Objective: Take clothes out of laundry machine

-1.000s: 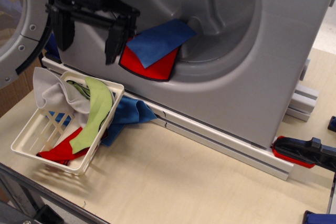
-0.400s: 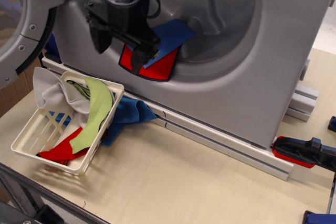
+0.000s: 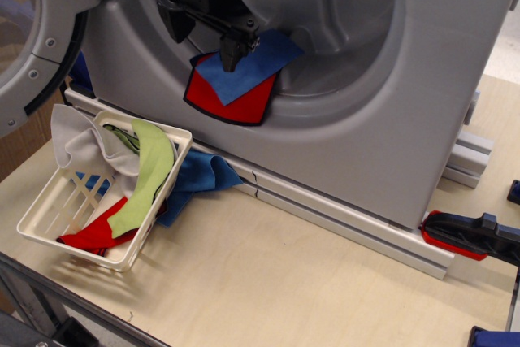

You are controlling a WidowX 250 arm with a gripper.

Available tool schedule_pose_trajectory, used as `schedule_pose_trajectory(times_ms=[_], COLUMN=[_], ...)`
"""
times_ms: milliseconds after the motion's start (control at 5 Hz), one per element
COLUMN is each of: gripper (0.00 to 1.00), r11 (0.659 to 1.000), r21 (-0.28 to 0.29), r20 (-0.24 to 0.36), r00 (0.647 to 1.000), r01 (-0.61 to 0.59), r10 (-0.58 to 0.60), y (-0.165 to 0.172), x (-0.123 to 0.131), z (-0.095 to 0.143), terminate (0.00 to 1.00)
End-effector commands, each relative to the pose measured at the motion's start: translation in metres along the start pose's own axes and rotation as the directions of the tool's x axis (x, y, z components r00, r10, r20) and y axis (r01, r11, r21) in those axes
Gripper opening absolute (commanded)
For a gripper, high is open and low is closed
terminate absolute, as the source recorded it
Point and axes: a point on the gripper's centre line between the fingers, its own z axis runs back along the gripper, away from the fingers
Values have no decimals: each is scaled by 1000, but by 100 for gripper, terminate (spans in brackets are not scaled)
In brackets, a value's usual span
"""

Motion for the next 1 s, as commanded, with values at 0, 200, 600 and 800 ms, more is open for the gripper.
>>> schedule_pose_trajectory(times_ms=[0, 200, 600, 800], gripper=[100, 100, 0, 0], r11=[998, 995, 990, 993], r21=[-58, -93, -120, -90], r20=[125, 107, 100, 80], r00=[992, 994, 992, 993], r01=[1, -29, -69, -77], r10=[7, 39, 81, 84], y=[6, 7, 12, 11], x=[28, 28, 25, 24], z=[-13, -18, -25, -24], terminate=[0, 0, 0, 0])
